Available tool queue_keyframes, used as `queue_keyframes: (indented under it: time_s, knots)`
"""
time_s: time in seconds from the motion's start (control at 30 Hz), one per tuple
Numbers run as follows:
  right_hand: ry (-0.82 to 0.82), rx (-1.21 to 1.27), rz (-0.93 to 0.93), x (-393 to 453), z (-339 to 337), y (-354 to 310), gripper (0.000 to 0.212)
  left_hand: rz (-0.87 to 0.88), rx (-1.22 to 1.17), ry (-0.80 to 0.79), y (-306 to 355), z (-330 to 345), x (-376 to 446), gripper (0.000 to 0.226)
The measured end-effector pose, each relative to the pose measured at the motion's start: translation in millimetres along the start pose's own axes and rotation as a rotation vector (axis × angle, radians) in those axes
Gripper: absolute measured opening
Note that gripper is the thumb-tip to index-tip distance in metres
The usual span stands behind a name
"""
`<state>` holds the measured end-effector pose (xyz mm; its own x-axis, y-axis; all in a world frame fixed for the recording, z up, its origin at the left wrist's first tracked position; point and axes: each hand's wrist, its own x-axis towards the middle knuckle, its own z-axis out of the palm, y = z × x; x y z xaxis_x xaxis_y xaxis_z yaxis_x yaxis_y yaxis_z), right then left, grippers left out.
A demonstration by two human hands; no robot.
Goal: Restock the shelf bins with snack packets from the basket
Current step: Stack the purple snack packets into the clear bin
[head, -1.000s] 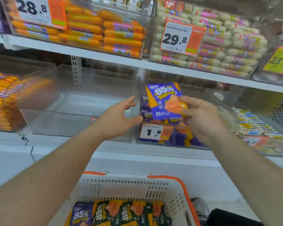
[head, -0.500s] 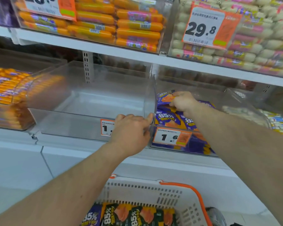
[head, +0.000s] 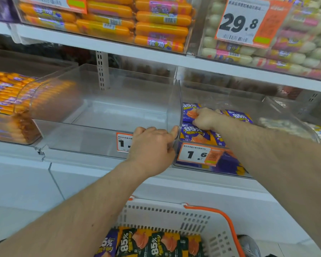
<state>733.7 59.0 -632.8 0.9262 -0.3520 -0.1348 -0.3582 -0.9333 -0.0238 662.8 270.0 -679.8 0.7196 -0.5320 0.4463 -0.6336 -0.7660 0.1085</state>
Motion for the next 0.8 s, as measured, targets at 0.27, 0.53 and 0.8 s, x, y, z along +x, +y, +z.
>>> queue_keyframes:
  time_s: [0.27, 0.53, 0.8]
  knots:
    - [-0.04, 0.147, 0.002, -16, -8, 0, 0.05, -0.034, -0.075, -0.093, -1, -6, -3, 0.062]
    - [0.841, 0.321, -0.188, -101, 7, -23, 0.035, 0.093, 0.006, -0.061, 9, -7, -51, 0.038]
    - [0.26, 0.727, -0.286, -183, 189, -61, 0.021, -0.031, 0.07, -1.133, -40, 18, -96, 0.041]
